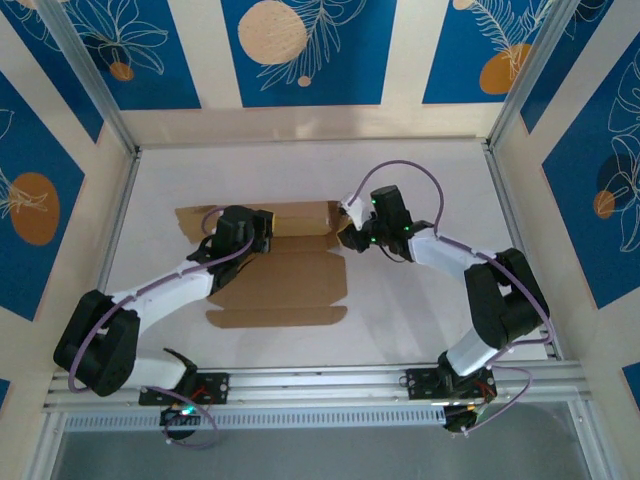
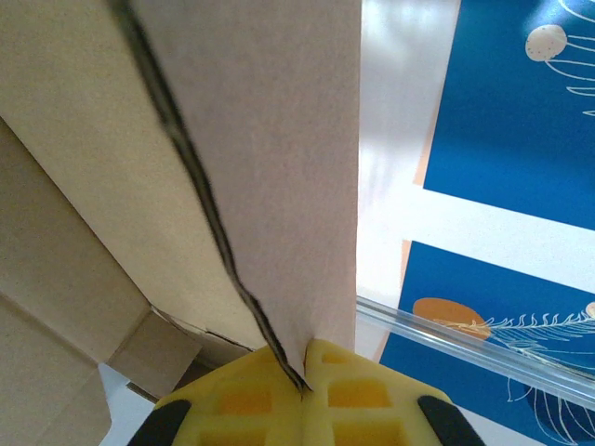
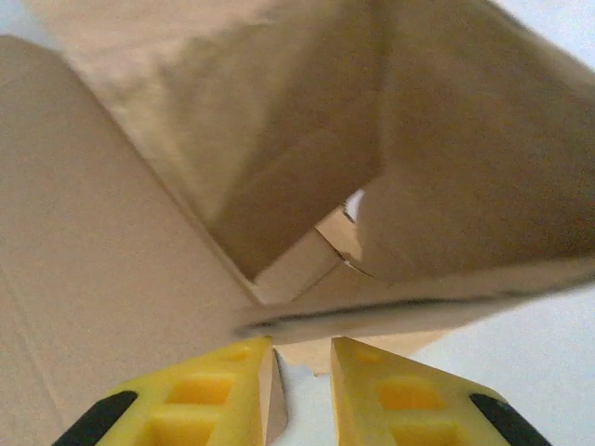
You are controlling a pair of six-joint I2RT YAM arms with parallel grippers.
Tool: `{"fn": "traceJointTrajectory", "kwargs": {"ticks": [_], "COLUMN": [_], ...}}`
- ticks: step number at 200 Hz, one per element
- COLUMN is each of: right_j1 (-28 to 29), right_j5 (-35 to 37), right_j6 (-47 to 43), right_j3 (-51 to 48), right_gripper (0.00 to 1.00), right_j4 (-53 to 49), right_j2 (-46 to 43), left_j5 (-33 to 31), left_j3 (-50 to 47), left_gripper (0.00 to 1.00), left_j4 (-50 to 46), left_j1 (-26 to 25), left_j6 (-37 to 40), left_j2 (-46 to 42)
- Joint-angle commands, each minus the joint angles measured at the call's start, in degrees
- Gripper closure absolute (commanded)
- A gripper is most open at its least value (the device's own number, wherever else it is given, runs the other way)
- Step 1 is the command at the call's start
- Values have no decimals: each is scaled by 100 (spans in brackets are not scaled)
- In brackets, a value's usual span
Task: Fold the paper box
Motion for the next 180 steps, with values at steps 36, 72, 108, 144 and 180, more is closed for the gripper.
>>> {"fn": "traceJointTrajectory", "kwargs": {"ticks": [36, 72, 108, 144, 180], "right_j1": [-96, -873, -1307, -1587, -1772], "right_j5": [-934, -1647, -987, 173, 650], "right_j6": [-1325, -1144, -1394, -1437, -1326], "right_j3": [-191, -270, -184, 51, 622], "right_gripper": [73, 74, 77, 77, 77], "right_j4": [-165, -257, -255, 141, 51], "right_j2": [-695, -1128, -986, -532, 220], "left_j5": [266, 326, 442, 522, 570], "left_j3": [-47, -52, -20, -30, 29], "left_gripper": [100, 100, 100, 100, 100], "left_j4": [-152, -212, -249, -225, -223], "left_j1": [-32, -18, -5, 19, 42], "left_j6": [42, 38, 94, 98, 61], "left_j2": [91, 107, 90, 105, 154]}}
